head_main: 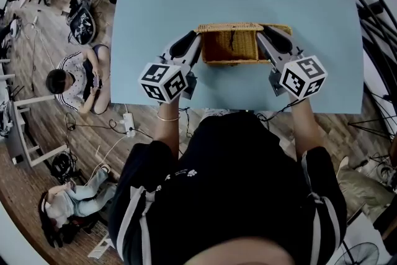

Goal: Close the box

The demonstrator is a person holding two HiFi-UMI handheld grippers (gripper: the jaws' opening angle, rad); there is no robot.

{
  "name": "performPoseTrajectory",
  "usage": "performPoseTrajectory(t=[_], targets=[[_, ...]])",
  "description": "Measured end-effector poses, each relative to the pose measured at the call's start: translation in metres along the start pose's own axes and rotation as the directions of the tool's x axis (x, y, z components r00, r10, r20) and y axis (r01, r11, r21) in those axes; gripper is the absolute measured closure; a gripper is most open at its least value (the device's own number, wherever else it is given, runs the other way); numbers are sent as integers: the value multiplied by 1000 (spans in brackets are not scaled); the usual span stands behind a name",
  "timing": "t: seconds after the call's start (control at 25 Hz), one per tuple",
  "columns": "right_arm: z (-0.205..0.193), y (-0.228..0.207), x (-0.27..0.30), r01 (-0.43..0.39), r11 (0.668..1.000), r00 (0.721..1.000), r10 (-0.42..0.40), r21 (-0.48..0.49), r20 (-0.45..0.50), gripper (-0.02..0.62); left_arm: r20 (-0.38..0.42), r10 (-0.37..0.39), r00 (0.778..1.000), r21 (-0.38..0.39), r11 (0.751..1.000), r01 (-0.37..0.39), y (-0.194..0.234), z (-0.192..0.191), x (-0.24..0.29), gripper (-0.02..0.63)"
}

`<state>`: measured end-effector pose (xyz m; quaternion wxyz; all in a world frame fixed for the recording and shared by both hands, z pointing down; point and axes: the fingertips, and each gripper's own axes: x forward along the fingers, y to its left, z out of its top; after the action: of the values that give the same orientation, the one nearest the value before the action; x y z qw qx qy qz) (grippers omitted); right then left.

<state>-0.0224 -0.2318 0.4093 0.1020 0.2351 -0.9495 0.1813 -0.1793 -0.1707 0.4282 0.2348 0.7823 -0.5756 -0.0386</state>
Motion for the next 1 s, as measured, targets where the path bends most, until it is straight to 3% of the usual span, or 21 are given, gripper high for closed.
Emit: performPoseTrajectory(t=[1.0], targets=[[-49, 14, -16, 17, 997, 996, -11, 75, -83, 503, -76, 37, 996, -36, 999, -40, -8, -39, -21, 531]])
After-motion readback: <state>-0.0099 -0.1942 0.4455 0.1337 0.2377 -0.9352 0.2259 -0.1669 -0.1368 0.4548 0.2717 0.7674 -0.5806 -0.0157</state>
